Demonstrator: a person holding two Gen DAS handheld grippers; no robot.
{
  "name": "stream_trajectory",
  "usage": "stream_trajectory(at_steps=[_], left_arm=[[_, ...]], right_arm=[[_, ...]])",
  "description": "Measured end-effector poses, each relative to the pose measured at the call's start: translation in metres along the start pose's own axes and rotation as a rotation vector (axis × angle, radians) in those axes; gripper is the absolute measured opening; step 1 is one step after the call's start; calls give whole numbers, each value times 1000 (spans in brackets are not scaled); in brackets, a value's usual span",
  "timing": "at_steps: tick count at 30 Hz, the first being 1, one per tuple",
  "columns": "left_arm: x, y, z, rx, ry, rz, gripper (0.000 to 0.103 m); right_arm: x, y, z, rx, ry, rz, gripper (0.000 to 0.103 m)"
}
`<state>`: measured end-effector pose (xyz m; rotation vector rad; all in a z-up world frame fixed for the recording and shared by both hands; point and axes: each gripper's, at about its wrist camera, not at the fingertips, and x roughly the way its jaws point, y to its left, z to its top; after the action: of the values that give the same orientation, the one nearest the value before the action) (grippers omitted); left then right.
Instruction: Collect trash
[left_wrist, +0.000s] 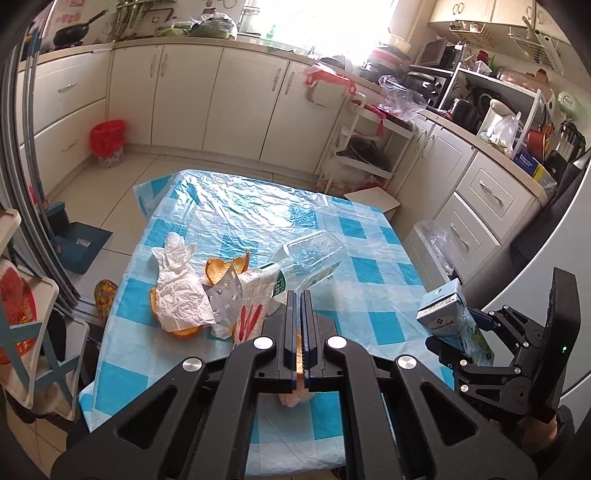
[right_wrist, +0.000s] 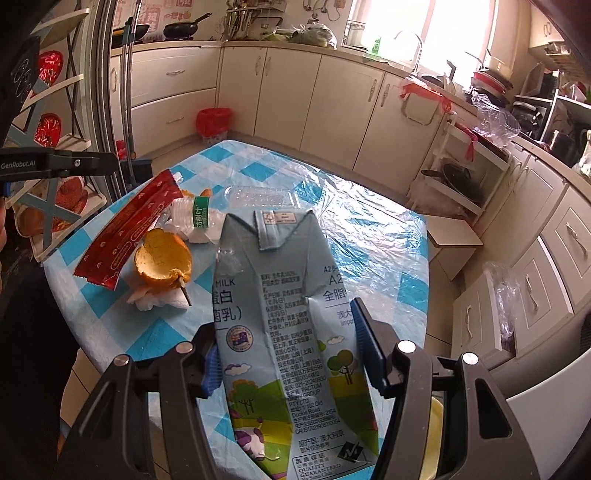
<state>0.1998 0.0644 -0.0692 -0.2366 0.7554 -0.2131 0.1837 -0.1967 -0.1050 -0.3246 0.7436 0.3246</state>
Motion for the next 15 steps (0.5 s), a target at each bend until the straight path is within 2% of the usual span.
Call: stream_trajectory(at_steps=[3, 4, 5, 6, 8, 12, 13, 15], left_arm=[[5, 3, -7, -1, 42, 33, 3], [8, 6, -12, -7, 68, 47, 6], [11, 9, -16, -10, 81, 70, 12], [12, 12, -21, -6, 87, 110, 32], [9, 18, -29, 1, 61, 197, 54], [17, 42, -38, -13, 84, 272, 68], [25, 50, -40, -21, 115, 277, 74], [38, 63, -45, -46, 166, 265, 76]], right_arm=[[0, -6, -4, 35, 0, 2, 59], [0, -7, -6, 44, 0, 1, 59], [1, -9, -7, 52, 1, 2, 59], [2, -10, -9, 59, 3, 3, 59], [4, -11, -12, 67, 7, 5, 59], [9, -13, -14, 77, 15, 17, 59], [11, -13, -15, 79, 17, 20, 59], [14, -12, -15, 81, 23, 29, 59]])
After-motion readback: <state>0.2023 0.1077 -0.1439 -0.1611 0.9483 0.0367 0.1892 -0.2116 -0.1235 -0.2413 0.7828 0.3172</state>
